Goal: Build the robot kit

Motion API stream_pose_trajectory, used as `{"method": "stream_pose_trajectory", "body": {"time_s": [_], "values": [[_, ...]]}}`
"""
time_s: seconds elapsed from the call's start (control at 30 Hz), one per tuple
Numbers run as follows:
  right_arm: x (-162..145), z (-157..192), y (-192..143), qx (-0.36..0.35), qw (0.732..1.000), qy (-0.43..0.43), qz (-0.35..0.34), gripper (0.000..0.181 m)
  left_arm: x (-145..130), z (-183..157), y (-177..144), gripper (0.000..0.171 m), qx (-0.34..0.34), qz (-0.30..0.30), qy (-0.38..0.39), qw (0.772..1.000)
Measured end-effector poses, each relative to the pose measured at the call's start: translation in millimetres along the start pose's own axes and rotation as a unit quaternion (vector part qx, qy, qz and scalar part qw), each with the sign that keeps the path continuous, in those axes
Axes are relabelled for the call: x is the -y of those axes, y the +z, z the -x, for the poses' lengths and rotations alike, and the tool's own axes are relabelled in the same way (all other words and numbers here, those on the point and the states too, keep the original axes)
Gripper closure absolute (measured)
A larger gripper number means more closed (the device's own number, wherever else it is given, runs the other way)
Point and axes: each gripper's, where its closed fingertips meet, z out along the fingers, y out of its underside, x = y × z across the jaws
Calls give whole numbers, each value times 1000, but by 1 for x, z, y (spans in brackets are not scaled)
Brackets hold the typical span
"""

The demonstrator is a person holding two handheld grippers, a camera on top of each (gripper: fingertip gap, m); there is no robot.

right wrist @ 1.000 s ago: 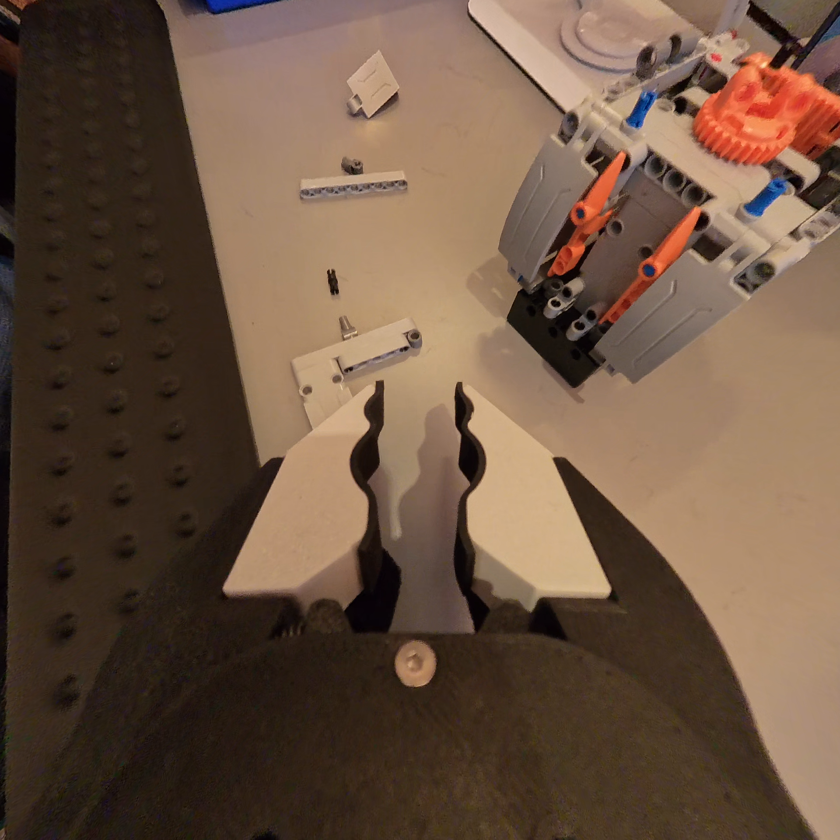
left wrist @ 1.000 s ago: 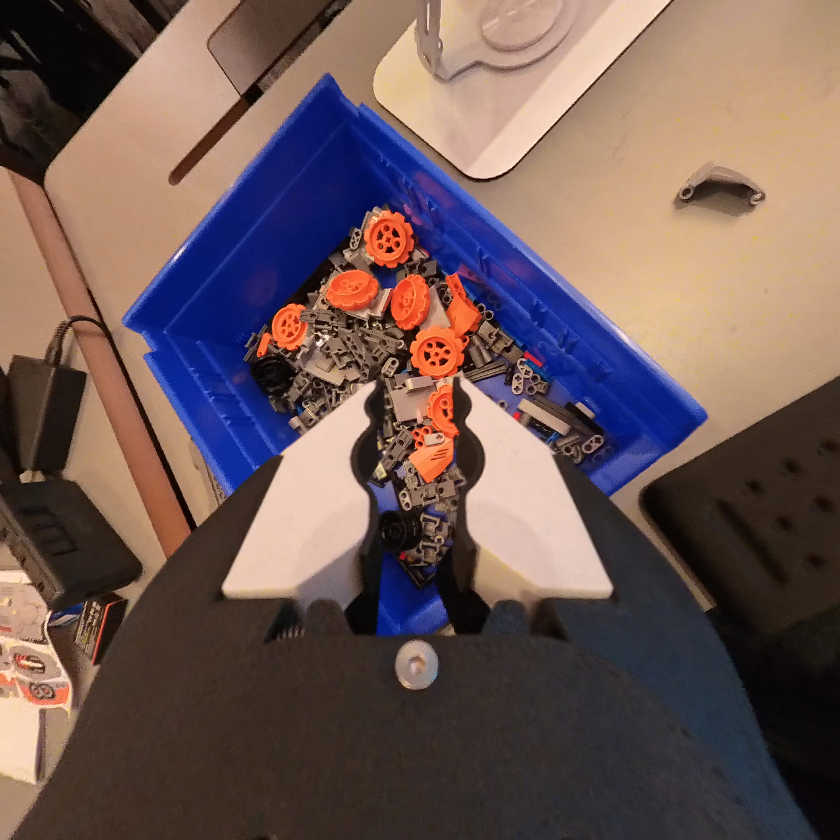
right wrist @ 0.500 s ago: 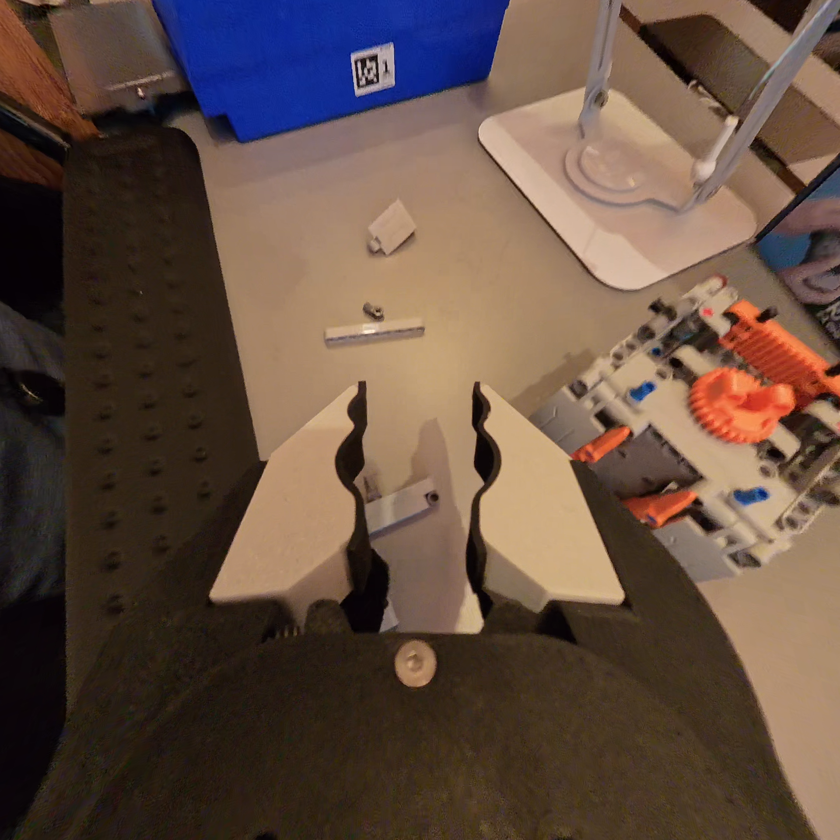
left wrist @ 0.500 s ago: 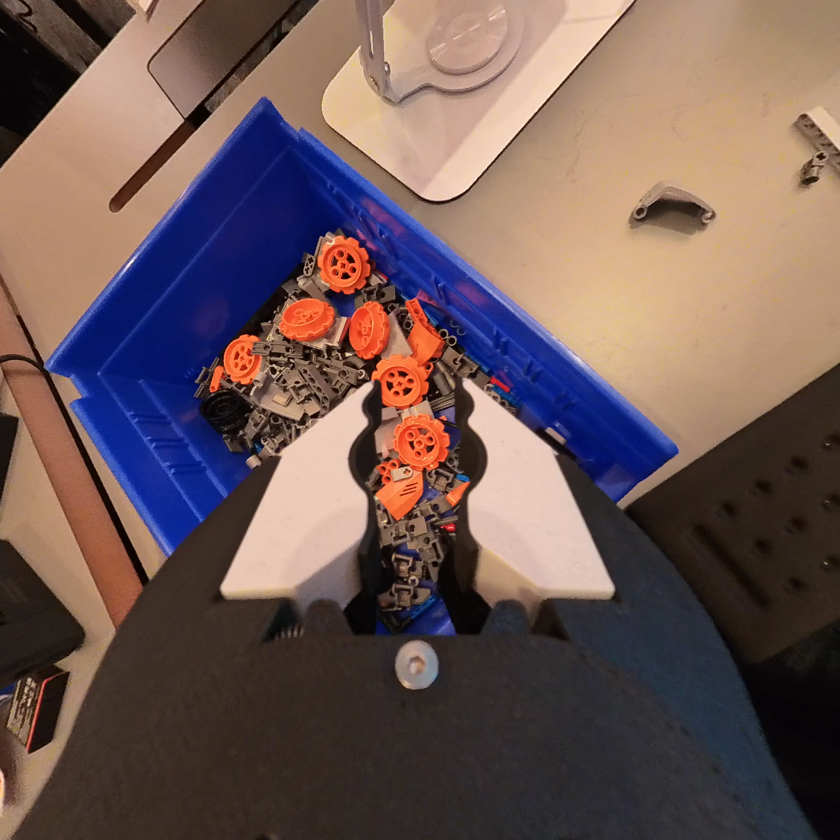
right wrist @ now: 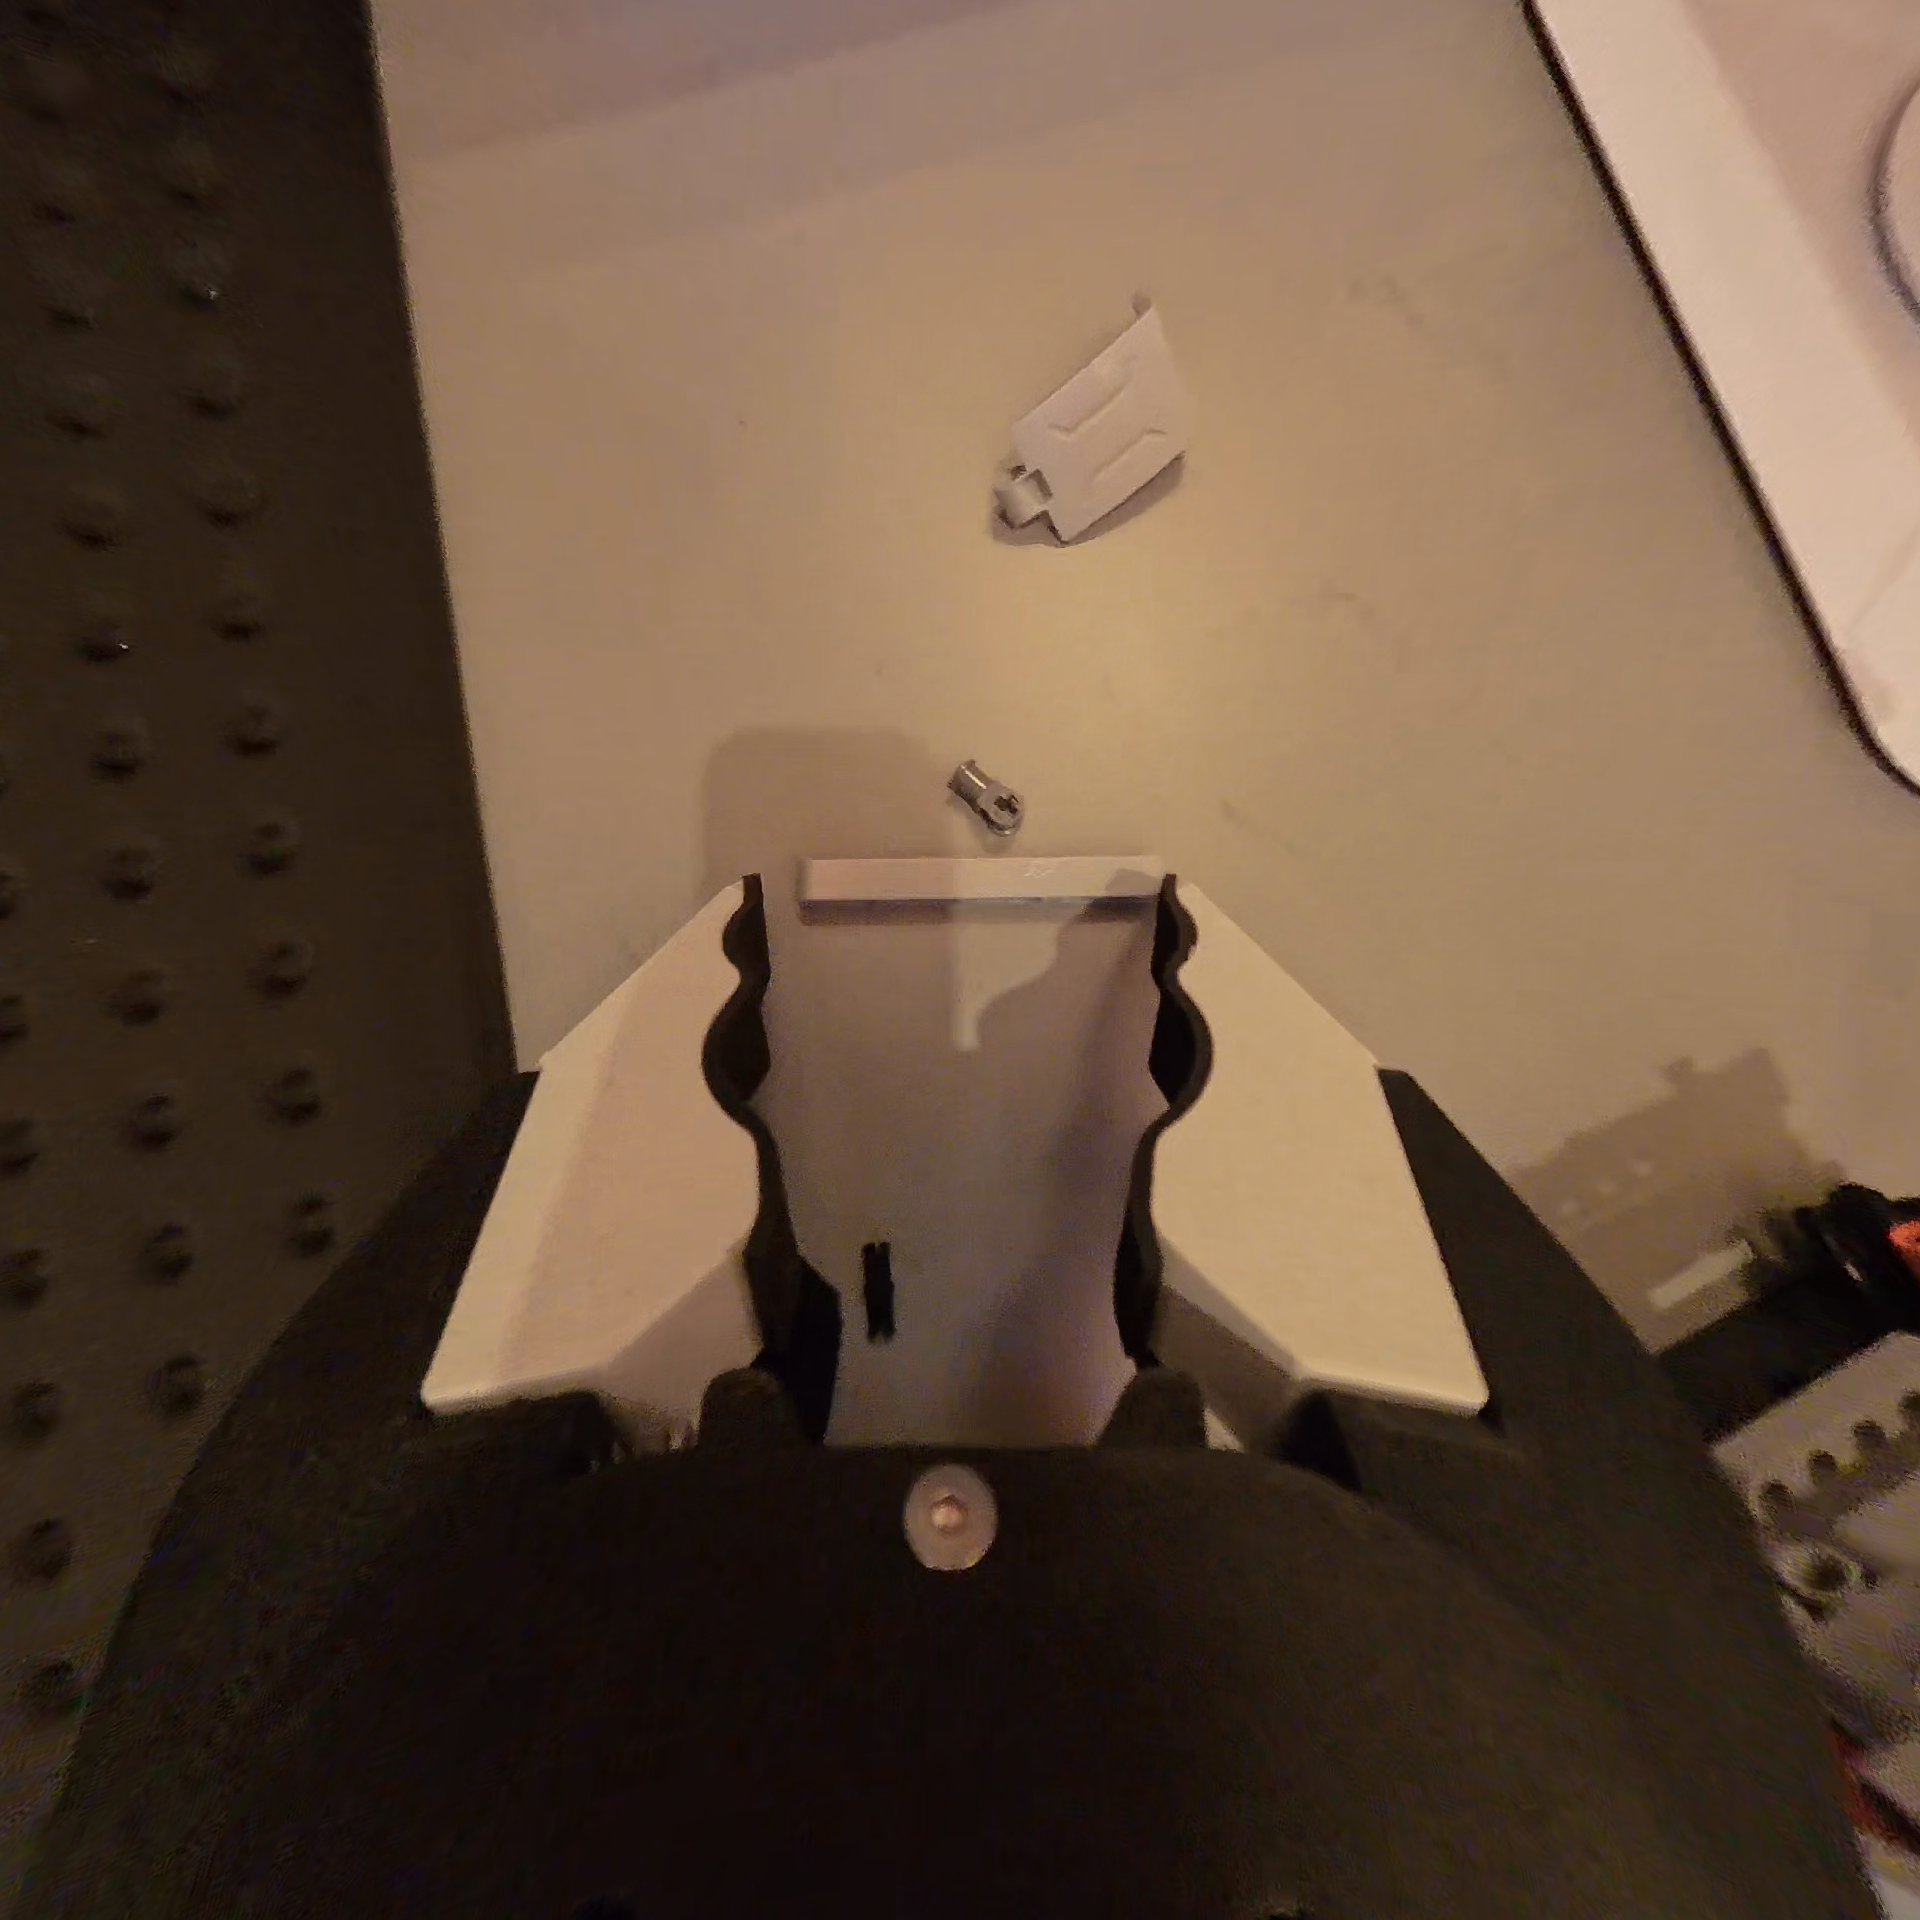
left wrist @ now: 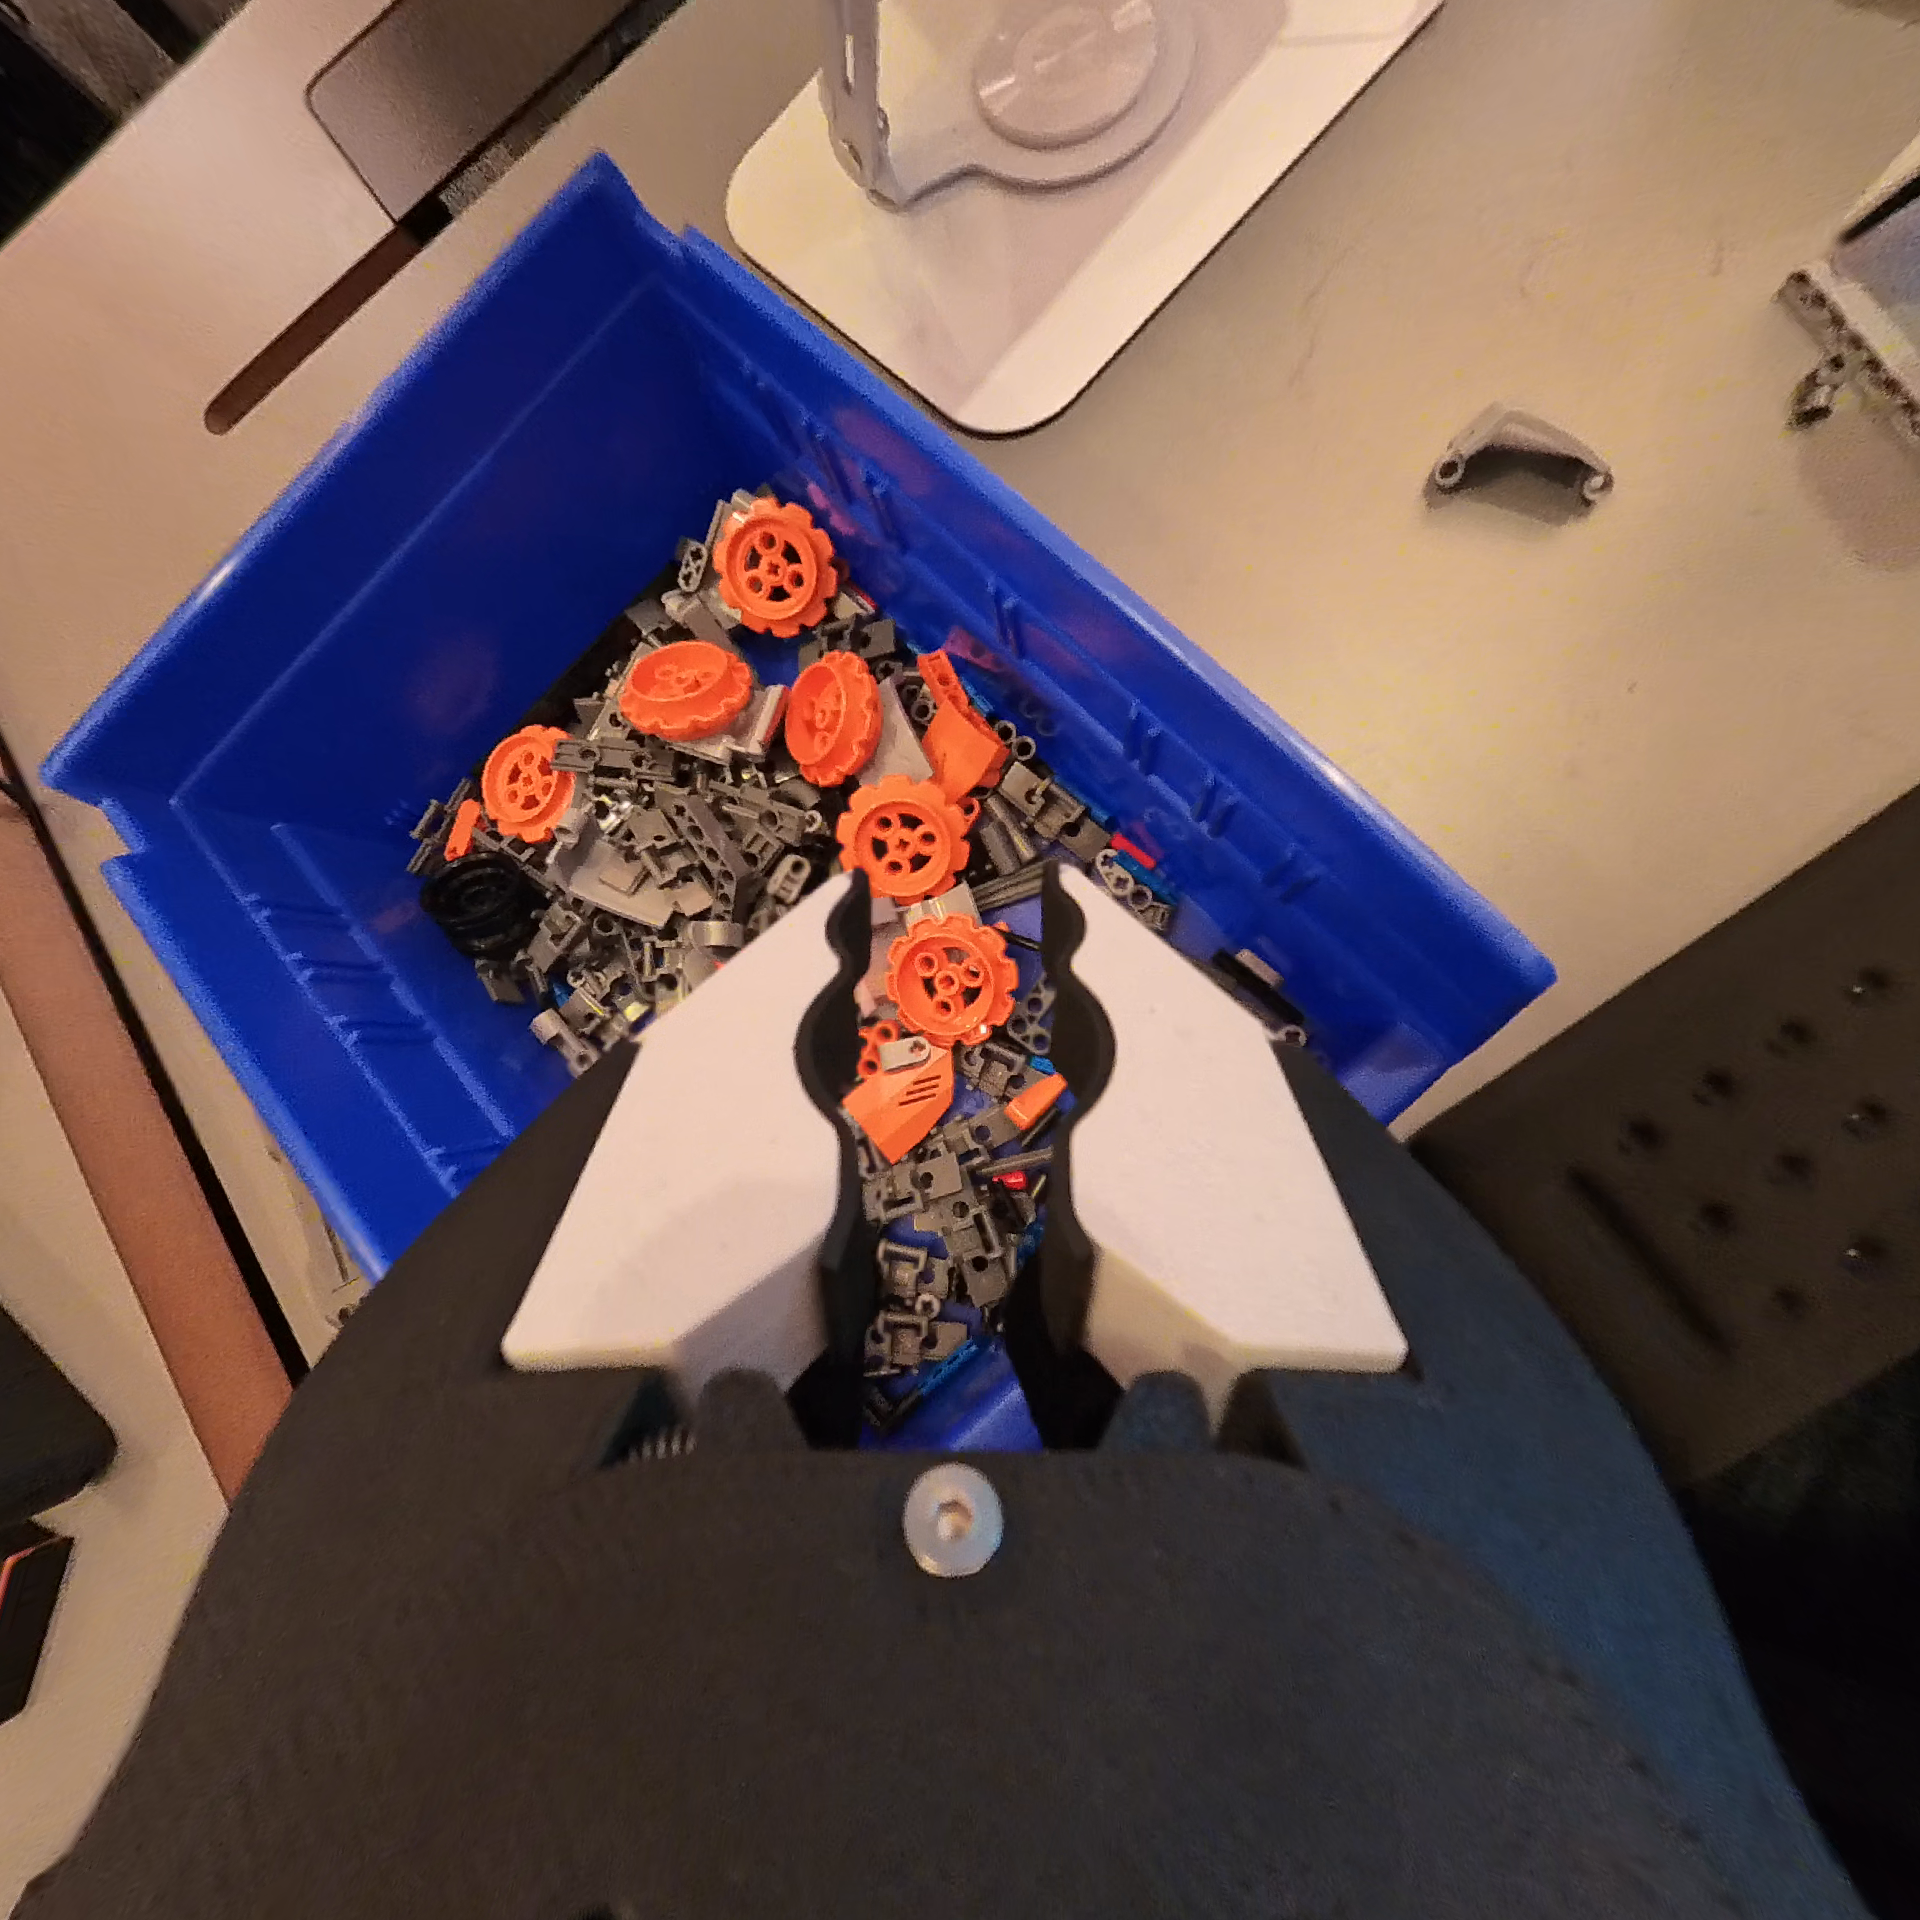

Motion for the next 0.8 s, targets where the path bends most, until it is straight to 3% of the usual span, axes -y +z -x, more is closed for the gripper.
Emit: {"method": "stream_pose_trajectory", "body": {"time_s": [0.27, 0.4, 0.6, 0.8], "values": [[-3, 0, 2, -3, 1000, -18, 4, 136, 7, 25, -20, 142, 16, 47, 15, 999], [-7, 1, 0, -3, 1000, -28, 4, 134, -7, 37, -23, 143, 18, 107, 20, 994], [-3, 2, -7, 12, 999, -20, -30, 134, -35, 23, 0, 142, -17, 124, -9, 992], [5, 1, -15, 19, 997, -17, -76, 134, -49, 18, 33, 126, -19, 123, -37, 992]]}}
